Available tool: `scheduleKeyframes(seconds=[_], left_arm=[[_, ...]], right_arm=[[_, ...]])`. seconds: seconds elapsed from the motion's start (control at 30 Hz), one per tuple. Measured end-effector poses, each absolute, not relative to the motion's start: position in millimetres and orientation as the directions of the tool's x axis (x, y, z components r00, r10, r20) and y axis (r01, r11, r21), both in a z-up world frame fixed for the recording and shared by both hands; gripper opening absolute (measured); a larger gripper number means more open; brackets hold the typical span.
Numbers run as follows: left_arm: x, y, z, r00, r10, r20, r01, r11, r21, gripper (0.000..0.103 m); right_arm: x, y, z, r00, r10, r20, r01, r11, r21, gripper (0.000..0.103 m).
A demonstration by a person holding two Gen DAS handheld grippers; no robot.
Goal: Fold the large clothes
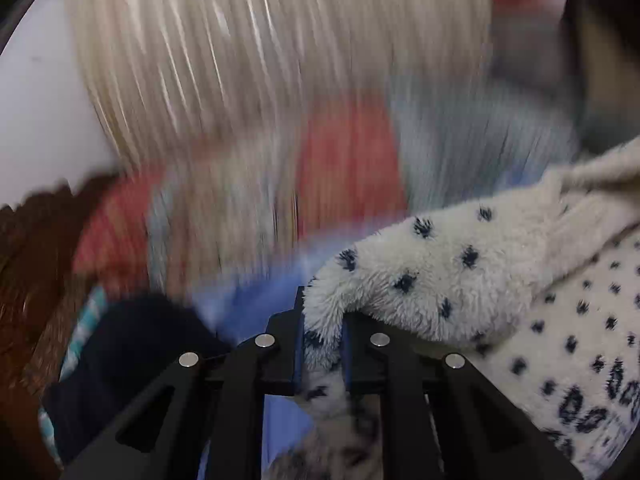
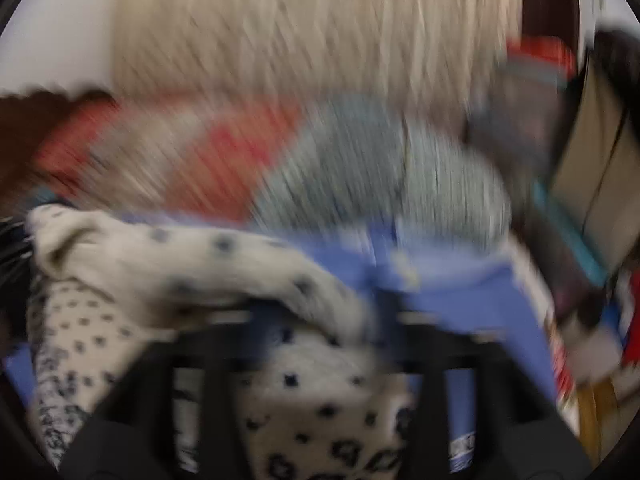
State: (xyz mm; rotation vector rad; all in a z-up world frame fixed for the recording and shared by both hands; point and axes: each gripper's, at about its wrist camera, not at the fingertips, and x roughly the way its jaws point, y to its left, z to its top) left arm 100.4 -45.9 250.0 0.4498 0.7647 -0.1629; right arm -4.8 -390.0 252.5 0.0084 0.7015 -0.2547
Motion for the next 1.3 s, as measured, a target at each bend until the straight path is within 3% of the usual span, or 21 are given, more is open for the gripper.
scheduleKeyframes(seconds=[0.07,0.13,0.27,0.4,0.43,0.47,0.53,0.63,0.67,0.73,0.77,0.87,1.03,1.17,1.3], left_arm=[[134.7,-43.8,163.6,0.528,0.142,-0.837,0.304,0.889,0.342,0.038],[141.1,-33.6,113.3,0.425,0.172,-0.889,0.304,0.898,0.319,0.038],[137.4,-27.9,89.7,0.479,0.208,-0.853,0.333,0.856,0.395,0.039],[159.8,-33.0,83.7,0.516,0.195,-0.834,0.333,0.852,0.405,0.047],[164.8,-39.8,85.2,0.52,0.185,-0.834,0.328,0.859,0.394,0.049],[173.8,-40.0,84.6,0.52,0.17,-0.837,0.324,0.868,0.377,0.049],[174.5,-45.6,95.1,0.519,0.138,-0.844,0.31,0.889,0.336,0.05],[191.9,-47.8,104.3,0.508,0.123,-0.852,0.28,0.913,0.298,0.058],[195.8,-46.9,107.8,0.493,0.099,-0.865,0.28,0.923,0.265,0.066],[196.7,-48.8,110.1,0.447,0.076,-0.891,0.295,0.928,0.227,0.073],[196.6,-51.1,107.8,0.437,0.1,-0.894,0.301,0.92,0.25,0.074],[192.8,-52.9,99.5,0.447,0.153,-0.882,0.317,0.895,0.315,0.074],[188.0,-52.7,85.2,0.48,0.156,-0.863,0.366,0.859,0.359,0.077],[190.5,-59.6,74.5,0.504,0.19,-0.842,0.377,0.829,0.413,0.077],[199.5,-61.4,61.8,0.504,0.218,-0.836,0.364,0.824,0.434,0.077]], right_arm=[[17.3,-408.0,167.3,0.603,-0.247,-0.759,0.28,0.956,-0.088,0.072],[-0.9,-427.3,124.9,0.584,-0.181,-0.792,0.302,0.953,0.005,0.072],[-70.9,-456.4,83.0,0.586,-0.121,-0.801,0.313,0.946,0.086,0.085],[-127.3,-481.2,44.8,0.469,-0.167,-0.867,0.367,0.93,0.019,0.086],[-130.6,-482.9,36.7,0.442,-0.12,-0.889,0.367,0.929,0.057,0.056],[-137.9,-482.3,32.5,0.442,-0.04,-0.896,0.344,0.93,0.128,0.012],[-139.1,-478.4,47.9,0.458,-0.105,-0.883,0.328,0.943,0.058,0.008],[-112.0,-502.2,107.7,0.5,-0.35,-0.792,0.418,0.899,-0.134,0.008],[-100.9,-508.9,122.2,0.503,-0.408,-0.762,0.44,0.88,-0.18,0.012],[-69.7,-520.8,135.8,0.461,-0.524,-0.716,0.453,0.833,-0.318,0.053],[-58.6,-525.7,132.0,0.422,-0.544,-0.726,0.449,0.82,-0.354,0.083],[-46.6,-529.9,106.3,0.321,-0.49,-0.81,0.423,0.84,-0.34,0.084],[-72.5,-467.1,141.6,0.632,-0.34,-0.697,0.349,0.927,-0.135,0.084],[-5.8,-408.7,132.9,0.667,-0.103,-0.738,0.134,0.991,-0.018,0.084],[80.4,-357.8,83.1,0.573,-0.06,-0.817,0.026,0.998,-0.054,0.084]])
